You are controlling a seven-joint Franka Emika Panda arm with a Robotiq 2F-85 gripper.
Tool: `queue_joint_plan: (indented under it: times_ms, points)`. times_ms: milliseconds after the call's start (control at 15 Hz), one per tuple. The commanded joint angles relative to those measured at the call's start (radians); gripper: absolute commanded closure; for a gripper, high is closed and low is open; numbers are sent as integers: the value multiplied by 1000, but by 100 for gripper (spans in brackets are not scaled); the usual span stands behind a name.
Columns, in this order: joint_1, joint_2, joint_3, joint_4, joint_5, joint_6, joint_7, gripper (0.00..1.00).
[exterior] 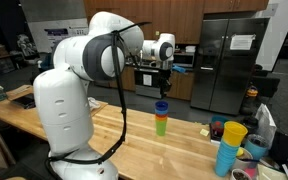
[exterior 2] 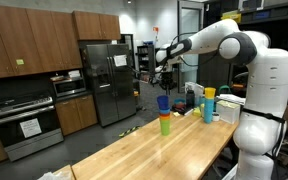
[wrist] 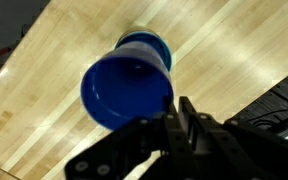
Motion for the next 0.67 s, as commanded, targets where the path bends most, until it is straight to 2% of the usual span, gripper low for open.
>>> queue_joint_plan:
  times_ms: [0, 267, 400, 467, 600]
  points:
    - [-6, 10, 2, 27, 1, -18, 9, 53]
    - [-1, -4, 7, 11, -6, -16, 12, 26]
    - [9, -37, 16, -32, -22, -18, 5, 14]
    - [1, 1, 11, 1, -7, -8, 2, 31]
    - [5, -2, 17, -7, -9, -12, 2, 17]
